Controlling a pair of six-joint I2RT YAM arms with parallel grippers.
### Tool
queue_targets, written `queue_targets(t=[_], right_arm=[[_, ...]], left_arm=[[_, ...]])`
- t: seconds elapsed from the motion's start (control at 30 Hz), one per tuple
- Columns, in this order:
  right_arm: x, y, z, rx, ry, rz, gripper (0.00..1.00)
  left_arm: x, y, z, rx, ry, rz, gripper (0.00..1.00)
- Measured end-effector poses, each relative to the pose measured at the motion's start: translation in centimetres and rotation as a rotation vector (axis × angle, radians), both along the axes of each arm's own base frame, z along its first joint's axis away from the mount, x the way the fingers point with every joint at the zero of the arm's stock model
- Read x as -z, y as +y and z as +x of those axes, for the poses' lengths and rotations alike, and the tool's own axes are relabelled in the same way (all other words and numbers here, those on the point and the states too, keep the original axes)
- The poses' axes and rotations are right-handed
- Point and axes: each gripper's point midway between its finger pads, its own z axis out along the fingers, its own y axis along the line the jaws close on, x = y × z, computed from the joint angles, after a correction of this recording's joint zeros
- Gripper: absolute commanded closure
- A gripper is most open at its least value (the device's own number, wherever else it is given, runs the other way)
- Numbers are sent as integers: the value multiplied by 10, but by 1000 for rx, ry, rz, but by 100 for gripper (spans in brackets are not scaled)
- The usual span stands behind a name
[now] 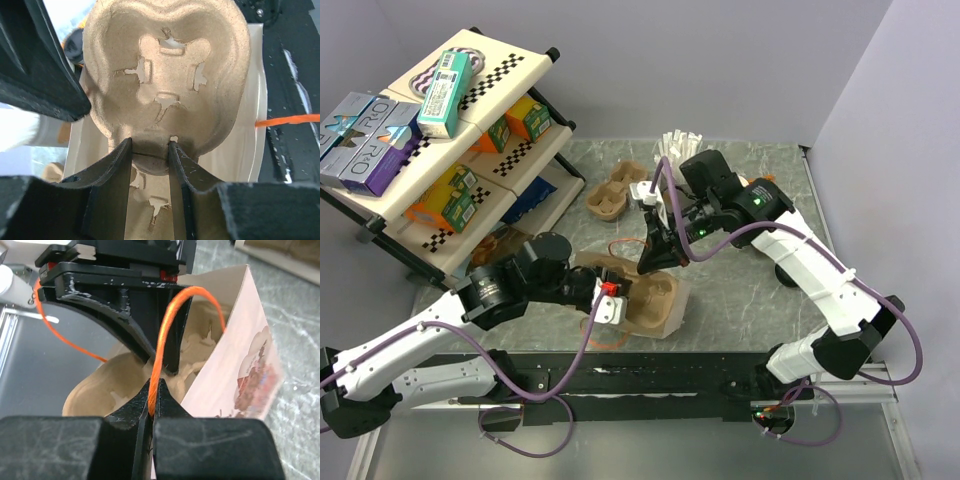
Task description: Pack the takeout coffee
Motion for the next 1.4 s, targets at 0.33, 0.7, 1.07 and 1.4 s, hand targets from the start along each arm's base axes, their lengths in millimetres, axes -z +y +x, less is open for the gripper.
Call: queue_targets(t=[0.33, 0.7, 1.07, 1.4], right_arm=[[23, -7, -2, -4, 23, -57, 100], [27, -13, -5, -16, 28, -80, 100], [30, -14, 2, 15, 7, -103, 91], [32, -10, 22, 122, -6, -128, 100]], left_arm=[[34, 7, -7, -29, 89, 36, 99], [68, 1, 18, -119, 59, 73, 99], [84, -3, 46, -212, 20, 167, 99], [99, -7, 61, -215, -30, 252, 99]])
